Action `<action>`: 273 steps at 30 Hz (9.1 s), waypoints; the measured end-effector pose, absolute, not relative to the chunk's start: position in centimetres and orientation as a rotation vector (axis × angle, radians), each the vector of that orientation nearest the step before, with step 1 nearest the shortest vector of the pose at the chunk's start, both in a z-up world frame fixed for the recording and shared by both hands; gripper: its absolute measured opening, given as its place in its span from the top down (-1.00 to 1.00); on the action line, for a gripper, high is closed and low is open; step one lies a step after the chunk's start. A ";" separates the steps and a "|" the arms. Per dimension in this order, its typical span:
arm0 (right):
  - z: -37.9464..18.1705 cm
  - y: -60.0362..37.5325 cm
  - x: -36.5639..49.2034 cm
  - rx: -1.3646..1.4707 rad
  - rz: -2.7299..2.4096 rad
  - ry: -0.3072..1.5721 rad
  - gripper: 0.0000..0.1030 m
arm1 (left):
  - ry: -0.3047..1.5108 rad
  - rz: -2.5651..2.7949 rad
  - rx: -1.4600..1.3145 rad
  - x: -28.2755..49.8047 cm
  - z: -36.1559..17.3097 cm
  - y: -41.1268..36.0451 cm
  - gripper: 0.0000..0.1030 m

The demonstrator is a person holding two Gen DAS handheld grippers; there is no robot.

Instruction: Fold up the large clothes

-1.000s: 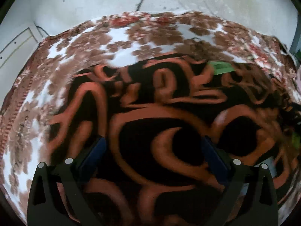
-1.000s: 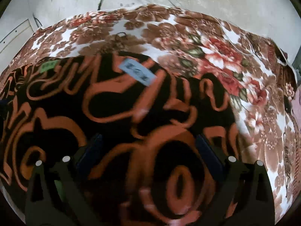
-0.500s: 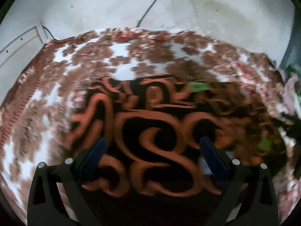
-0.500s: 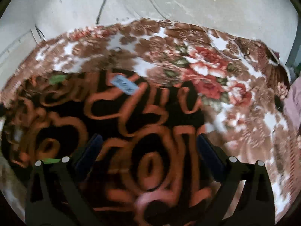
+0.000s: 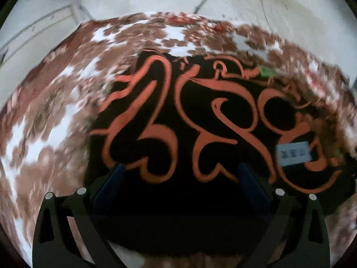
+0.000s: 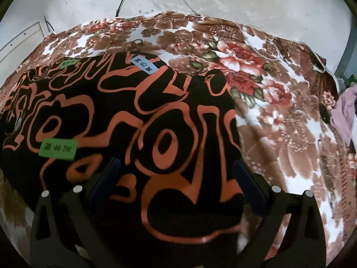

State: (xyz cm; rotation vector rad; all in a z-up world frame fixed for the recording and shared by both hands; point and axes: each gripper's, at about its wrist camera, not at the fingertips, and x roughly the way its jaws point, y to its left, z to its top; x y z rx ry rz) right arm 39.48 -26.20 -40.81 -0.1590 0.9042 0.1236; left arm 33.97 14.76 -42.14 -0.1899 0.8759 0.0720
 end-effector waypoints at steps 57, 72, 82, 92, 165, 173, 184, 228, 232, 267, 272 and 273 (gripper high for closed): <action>-41.2 -12.8 43.5 -0.120 0.026 0.984 -0.90 | 0.650 0.048 -0.994 35.1 -50.2 20.8 0.59; -45.7 -10.4 45.0 -0.293 -0.030 1.073 -0.90 | 0.540 -0.072 -0.549 36.9 -35.4 12.0 0.69; -39.1 -18.3 44.8 -0.231 0.144 1.104 -0.79 | 0.485 -0.121 -0.021 37.9 -26.7 -5.0 0.70; -36.8 -46.7 42.1 0.127 -0.159 1.082 -0.87 | 0.651 -0.180 0.670 37.3 -38.5 -25.2 0.69; -38.9 -36.4 52.8 0.607 0.562 1.324 -0.60 | 1.010 -0.296 -0.228 42.0 -37.4 -1.4 -0.86; -42.2 -34.3 53.4 0.595 0.601 1.427 -0.23 | 1.011 -0.319 -0.242 42.1 -37.8 -2.0 -0.86; -32.2 -36.8 52.5 0.505 0.681 1.255 0.81 | 0.936 -0.403 -0.171 41.6 -34.6 -3.4 -0.86; -39.2 -29.5 44.3 -0.055 0.203 1.113 -0.71 | 1.005 -0.390 -0.090 39.9 -38.8 -6.9 -0.89; -35.6 -31.2 42.6 -0.078 0.163 1.062 -0.82 | 0.930 -0.331 -0.098 38.9 -35.3 -5.0 -0.89; -44.7 -36.4 49.4 0.373 0.398 1.435 -0.90 | 1.273 -0.569 -0.325 47.5 -42.4 -3.5 -0.92; -47.1 -37.2 50.2 0.473 0.452 1.450 -0.92 | 1.365 -0.641 -0.490 49.1 -46.2 -3.4 -0.93; -47.4 -37.2 50.3 0.476 0.460 1.449 -0.92 | 1.356 -0.650 -0.470 49.1 -46.5 -3.8 -0.93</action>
